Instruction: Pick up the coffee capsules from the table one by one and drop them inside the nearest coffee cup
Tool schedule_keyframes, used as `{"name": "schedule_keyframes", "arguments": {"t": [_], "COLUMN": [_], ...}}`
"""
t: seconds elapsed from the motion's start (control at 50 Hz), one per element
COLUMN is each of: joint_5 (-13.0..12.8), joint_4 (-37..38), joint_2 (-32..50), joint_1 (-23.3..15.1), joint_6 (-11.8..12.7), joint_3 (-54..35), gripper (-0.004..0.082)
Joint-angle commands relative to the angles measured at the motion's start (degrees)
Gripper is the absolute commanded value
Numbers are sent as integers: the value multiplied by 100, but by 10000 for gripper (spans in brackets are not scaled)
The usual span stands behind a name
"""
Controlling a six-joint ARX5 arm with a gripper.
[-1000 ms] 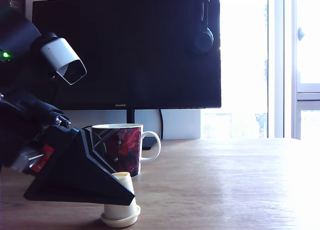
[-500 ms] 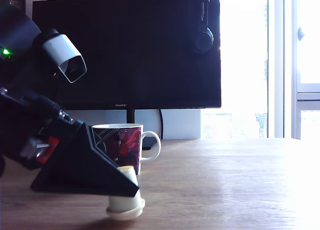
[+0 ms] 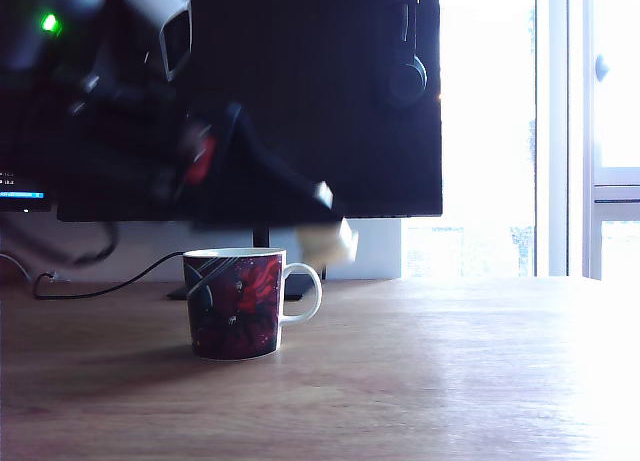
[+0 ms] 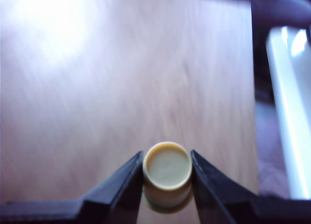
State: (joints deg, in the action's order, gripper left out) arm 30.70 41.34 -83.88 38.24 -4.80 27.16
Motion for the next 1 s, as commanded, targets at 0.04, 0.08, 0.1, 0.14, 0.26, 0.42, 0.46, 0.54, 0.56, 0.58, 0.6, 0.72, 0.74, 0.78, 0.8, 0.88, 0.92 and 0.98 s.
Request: {"name": "schedule_keyframes", "arguments": {"t": [0.04, 0.08, 0.1, 0.14, 0.26, 0.42, 0.46, 0.54, 0.56, 0.58, 0.6, 0.72, 0.74, 0.78, 0.8, 0.88, 0.92, 0.98], "joint_5": [-356, -466, -520, -608, -721, -730, -741, -846, -907, -953, -957, -1314, -1340, -1421, -1432, -1482, -1482, -1475], "joint_4": [72, 72, 70, 61, -186, -894, -1108, -1523, -1666, -1792, -1888, -2382, -2450, -2564, -2601, -2769, -2826, -2922], "joint_2": [-77, -77, -77, -77, -77, -77, -77, -77, -77, -77, -77, -77, -77, -77, -74, -77, -77, -77], "joint_1": [-223, -308, -358, -450, -699, -905, -927, -935, -935, -935, -935, -935, -935, -935, -935, -935, -935, -935], "joint_6": [87, 105, 118, 214, 472, 481, 481, 483, 481, 481, 481, 437, 437, 433, 433, 369, 341, 328], "joint_3": [195, 238, 264, 308, 463, 647, 699, 826, 863, 907, 940, 1141, 1174, 1235, 1257, 1335, 1351, 1357], "gripper": [90, 90, 90, 90, 90, 90, 90, 91, 92, 92, 93, 93, 93, 93, 93, 93, 92, 92]}}
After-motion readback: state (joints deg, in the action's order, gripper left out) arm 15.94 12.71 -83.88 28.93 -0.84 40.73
